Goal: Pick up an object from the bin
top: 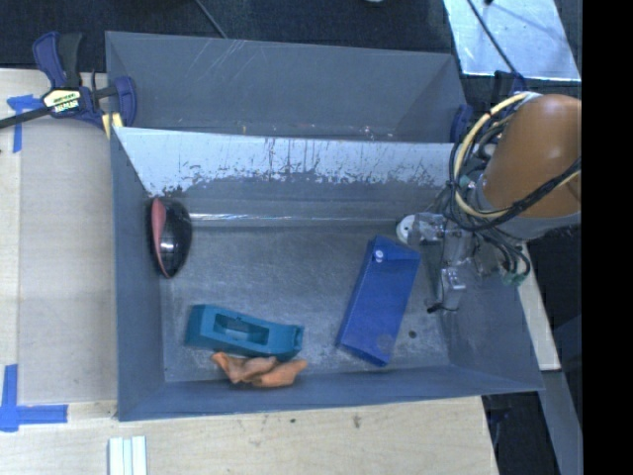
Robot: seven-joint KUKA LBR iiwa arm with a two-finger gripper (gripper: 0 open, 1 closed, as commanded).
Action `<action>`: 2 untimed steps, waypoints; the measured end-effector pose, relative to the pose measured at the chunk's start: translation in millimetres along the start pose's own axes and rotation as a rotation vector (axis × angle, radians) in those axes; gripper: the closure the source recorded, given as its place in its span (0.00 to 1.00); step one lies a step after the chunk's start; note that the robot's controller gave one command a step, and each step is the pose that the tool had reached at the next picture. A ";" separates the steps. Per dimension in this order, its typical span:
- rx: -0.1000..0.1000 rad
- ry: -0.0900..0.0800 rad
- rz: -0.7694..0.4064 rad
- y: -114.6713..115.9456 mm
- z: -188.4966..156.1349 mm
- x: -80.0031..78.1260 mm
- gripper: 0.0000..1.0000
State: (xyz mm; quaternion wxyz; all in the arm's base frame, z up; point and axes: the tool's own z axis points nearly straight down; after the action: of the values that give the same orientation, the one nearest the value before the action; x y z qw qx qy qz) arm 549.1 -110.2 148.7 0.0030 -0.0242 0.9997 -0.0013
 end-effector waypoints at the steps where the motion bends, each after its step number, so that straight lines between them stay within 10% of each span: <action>1: 0.002 -0.003 -0.039 4.5 11.5 -7.0 0.00; 2: -0.006 0.009 -0.117 16.3 44.0 -15.2 0.00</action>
Offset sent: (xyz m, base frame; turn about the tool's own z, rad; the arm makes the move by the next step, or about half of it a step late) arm 0.0005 -0.0044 0.0135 -0.1777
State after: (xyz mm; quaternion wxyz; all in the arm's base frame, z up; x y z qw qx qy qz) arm 563.7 -93.3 104.8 -0.0014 -0.0828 0.9966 0.0015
